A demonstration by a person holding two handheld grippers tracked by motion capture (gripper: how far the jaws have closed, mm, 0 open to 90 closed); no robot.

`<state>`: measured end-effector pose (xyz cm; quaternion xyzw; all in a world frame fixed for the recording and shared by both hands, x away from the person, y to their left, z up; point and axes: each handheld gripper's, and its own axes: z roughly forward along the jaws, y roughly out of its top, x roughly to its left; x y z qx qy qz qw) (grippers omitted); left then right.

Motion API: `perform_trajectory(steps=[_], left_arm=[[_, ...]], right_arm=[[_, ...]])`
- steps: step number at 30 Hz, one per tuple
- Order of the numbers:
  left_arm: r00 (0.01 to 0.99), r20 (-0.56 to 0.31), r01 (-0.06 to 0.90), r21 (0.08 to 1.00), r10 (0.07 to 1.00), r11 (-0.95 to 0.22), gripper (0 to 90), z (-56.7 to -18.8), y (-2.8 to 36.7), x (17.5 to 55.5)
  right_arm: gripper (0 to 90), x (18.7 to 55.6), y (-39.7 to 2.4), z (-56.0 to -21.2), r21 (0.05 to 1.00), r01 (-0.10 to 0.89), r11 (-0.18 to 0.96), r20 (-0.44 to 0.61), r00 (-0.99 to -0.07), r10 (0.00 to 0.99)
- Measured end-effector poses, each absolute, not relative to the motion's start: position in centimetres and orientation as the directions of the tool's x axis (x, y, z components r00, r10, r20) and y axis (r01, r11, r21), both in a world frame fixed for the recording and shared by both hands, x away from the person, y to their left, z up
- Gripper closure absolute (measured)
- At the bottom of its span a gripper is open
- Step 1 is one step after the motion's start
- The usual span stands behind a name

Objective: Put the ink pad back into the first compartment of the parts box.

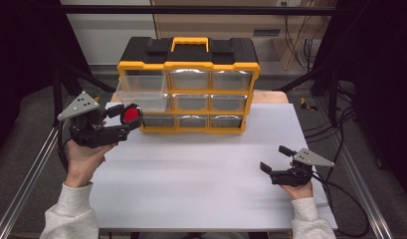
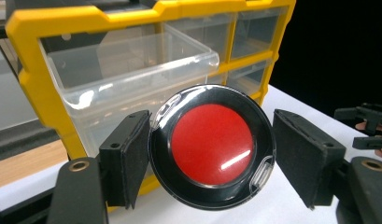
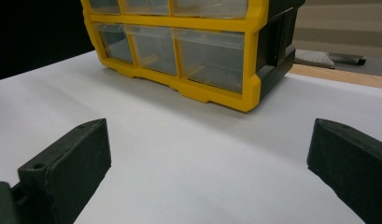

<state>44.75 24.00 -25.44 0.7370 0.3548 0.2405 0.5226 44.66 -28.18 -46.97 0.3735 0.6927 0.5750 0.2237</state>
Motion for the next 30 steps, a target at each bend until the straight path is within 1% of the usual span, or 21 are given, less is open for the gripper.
perform_trajectory(steps=[19, 30], left_arm=[[0.618, -0.015, 0.251, 0.952, 0.786, -0.178, 29.5, -22.7, 23.8, 45.8], [0.592, -0.015, 0.269, 0.946, 0.806, -0.179, 29.5, -21.5, 23.5, 47.4]], right_arm=[[0.3, 44.6, -28.1, -47.0, 0.961, 0.269, 0.058, 0.127, -0.621, 0.773], [0.3, 44.7, -28.1, -47.0, 0.962, 0.267, 0.063, 0.122, -0.622, 0.773]])
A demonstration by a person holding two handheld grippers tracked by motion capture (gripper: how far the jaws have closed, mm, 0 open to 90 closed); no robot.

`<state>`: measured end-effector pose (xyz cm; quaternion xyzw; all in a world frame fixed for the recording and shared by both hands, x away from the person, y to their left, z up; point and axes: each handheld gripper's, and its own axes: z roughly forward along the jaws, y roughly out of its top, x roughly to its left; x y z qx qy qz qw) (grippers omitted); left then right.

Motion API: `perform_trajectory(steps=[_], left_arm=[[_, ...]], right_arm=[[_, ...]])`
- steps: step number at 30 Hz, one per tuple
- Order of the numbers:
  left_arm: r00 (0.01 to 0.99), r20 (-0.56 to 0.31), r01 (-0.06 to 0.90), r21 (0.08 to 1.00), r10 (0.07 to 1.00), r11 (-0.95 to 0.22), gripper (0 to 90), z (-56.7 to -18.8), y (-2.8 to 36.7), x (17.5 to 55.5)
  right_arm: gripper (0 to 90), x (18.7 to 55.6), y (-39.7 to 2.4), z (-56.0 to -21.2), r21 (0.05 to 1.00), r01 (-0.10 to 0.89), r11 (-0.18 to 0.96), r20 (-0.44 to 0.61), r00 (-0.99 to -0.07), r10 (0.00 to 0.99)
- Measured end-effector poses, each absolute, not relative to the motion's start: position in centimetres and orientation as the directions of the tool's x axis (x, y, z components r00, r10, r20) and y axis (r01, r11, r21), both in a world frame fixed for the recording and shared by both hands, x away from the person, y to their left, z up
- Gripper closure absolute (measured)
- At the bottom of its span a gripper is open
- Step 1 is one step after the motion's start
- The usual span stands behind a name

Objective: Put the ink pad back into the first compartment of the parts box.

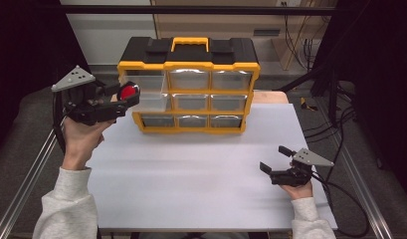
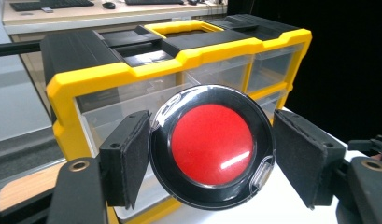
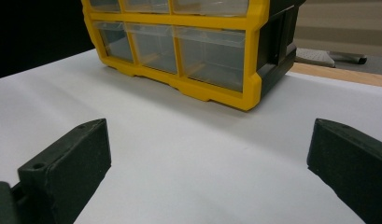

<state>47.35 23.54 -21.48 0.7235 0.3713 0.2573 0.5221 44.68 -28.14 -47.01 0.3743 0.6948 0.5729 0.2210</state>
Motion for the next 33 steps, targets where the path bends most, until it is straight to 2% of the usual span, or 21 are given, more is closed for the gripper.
perform_trajectory(steps=[33], left_arm=[[0.523, 0.019, 0.329, 0.918, 0.852, -0.222, 29.5, -20.5, 22.2, 52.7]], right_arm=[[0.3, 44.6, -28.1, -47.0, 0.962, 0.267, 0.059, 0.125, -0.622, 0.773]])
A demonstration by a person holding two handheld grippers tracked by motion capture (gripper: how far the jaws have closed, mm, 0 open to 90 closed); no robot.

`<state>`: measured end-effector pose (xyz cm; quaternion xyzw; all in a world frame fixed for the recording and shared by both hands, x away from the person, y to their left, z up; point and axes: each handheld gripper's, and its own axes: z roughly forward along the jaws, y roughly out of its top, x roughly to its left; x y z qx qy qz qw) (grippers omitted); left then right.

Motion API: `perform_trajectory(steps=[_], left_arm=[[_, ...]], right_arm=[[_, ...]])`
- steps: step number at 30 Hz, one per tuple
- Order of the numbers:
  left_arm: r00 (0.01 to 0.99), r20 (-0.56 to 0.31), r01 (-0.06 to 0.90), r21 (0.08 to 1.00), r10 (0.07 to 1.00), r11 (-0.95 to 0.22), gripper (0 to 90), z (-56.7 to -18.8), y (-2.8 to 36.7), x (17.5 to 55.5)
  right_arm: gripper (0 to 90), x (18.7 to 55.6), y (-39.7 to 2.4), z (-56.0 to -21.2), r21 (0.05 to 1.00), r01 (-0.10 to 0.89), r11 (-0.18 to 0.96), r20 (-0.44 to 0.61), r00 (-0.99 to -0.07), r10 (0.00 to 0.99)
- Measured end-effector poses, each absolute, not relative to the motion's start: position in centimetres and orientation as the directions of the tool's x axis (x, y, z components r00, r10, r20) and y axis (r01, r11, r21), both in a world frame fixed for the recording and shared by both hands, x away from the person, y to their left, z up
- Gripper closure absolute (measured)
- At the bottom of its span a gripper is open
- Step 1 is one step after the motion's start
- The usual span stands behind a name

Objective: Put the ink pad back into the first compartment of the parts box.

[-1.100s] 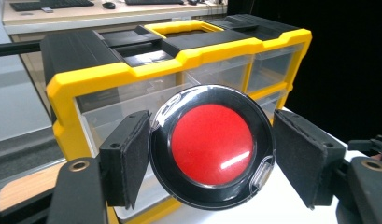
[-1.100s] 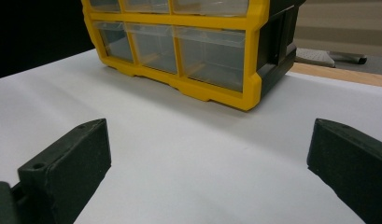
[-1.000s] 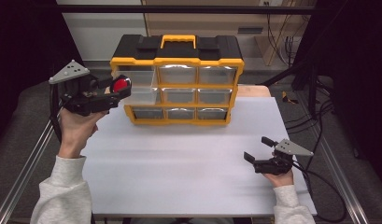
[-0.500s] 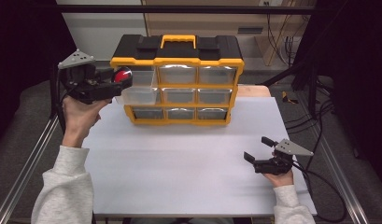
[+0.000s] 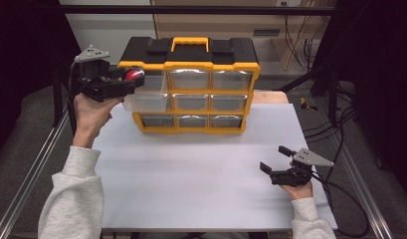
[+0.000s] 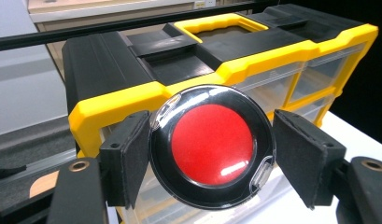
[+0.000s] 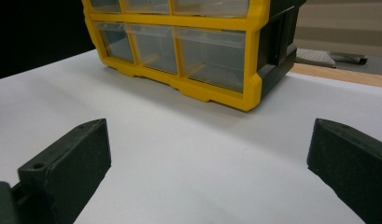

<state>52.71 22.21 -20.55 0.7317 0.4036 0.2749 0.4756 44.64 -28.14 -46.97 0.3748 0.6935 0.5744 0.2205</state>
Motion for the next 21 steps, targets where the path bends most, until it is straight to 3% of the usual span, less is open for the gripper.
perform_trajectory(steps=[21], left_arm=[[0.507, 0.057, 0.380, 0.881, 0.860, -0.282, 29.5, -22.2, 21.4, 54.6]], right_arm=[[0.3, 44.6, -28.2, -46.9, 0.963, 0.261, 0.060, 0.121, -0.622, 0.773]])
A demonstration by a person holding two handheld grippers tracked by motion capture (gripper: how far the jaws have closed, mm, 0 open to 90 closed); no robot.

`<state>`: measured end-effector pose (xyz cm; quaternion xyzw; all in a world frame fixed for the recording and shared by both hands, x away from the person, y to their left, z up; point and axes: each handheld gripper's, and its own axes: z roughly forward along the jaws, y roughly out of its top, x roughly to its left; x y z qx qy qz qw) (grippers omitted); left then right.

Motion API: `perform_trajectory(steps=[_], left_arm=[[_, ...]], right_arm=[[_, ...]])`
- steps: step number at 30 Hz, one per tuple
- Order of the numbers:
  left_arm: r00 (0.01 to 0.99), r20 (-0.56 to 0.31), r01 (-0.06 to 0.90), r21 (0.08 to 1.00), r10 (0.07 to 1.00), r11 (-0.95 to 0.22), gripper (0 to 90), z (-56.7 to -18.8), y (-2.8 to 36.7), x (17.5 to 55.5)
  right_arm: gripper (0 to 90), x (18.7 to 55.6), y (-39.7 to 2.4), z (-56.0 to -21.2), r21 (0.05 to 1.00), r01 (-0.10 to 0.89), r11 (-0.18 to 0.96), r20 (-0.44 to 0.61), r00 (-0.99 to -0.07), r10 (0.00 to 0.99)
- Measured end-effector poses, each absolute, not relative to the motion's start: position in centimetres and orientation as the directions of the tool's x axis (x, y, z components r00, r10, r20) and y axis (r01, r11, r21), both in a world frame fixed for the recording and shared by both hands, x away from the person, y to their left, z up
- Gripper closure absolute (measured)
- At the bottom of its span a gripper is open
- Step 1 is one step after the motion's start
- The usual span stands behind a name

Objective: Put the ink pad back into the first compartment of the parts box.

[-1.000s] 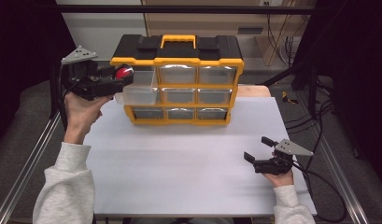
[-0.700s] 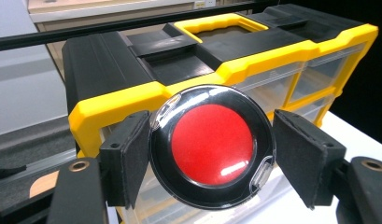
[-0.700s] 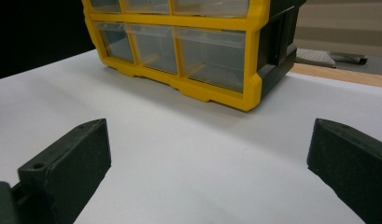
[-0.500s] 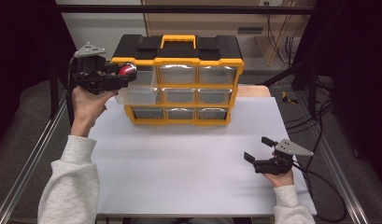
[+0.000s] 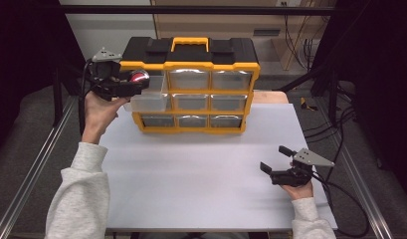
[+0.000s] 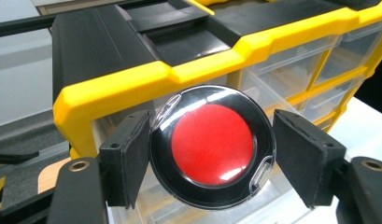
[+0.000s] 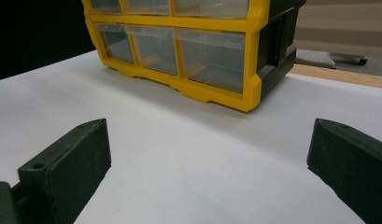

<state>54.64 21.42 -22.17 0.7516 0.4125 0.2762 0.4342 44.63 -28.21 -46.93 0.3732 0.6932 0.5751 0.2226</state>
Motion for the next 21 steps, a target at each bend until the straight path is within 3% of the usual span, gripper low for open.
perform_trajectory(steps=[13, 15, 21], left_arm=[[0.498, 0.074, 0.410, 0.858, 0.864, -0.310, 29.4, -22.58, 21.33, 54.67], [0.501, 0.072, 0.409, 0.858, 0.862, -0.310, 35.6, -22.58, 21.41, 54.65], [0.496, 0.068, 0.397, 0.869, 0.866, -0.296, 32.4, -22.40, 21.59, 54.48]], right_arm=[[0.3, 44.65, -28.19, -46.95, 0.963, 0.262, 0.061, 0.121, -0.622, 0.774], [0.3, 44.65, -28.18, -46.96, 0.963, 0.263, 0.060, 0.121, -0.622, 0.774], [0.3, 44.66, -28.19, -46.95, 0.963, 0.262, 0.060, 0.121, -0.622, 0.773]])
